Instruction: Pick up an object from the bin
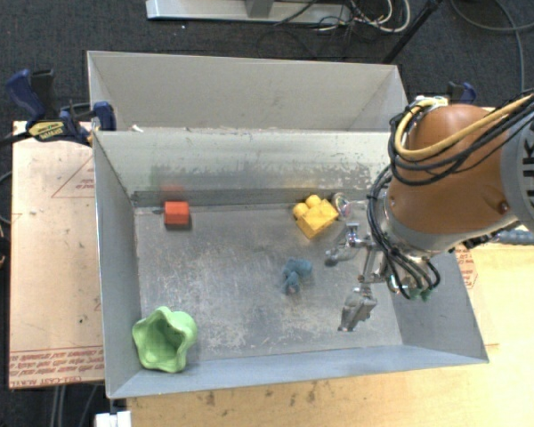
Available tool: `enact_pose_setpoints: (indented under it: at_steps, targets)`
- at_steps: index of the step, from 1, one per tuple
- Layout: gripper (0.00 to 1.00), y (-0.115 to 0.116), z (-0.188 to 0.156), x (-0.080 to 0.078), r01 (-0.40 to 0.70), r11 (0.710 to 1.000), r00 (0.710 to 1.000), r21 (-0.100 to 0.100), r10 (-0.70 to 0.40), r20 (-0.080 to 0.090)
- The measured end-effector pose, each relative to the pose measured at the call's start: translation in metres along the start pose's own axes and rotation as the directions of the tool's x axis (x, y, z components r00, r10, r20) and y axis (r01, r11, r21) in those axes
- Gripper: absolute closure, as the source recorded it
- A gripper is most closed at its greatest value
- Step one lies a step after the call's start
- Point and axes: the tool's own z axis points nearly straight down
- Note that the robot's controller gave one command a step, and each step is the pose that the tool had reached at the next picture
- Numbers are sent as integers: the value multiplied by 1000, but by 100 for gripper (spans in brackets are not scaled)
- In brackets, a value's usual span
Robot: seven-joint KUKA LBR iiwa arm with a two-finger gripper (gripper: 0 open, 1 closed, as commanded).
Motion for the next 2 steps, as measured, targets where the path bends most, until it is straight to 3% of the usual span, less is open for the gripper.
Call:
enact_pose_setpoints:
  at_steps: [1,2]
  targets:
    - [0,-8,155,-86,437,900,899,7,-437,19]
    - [0,-6,130,-94,357,934,934,3,-357,12]
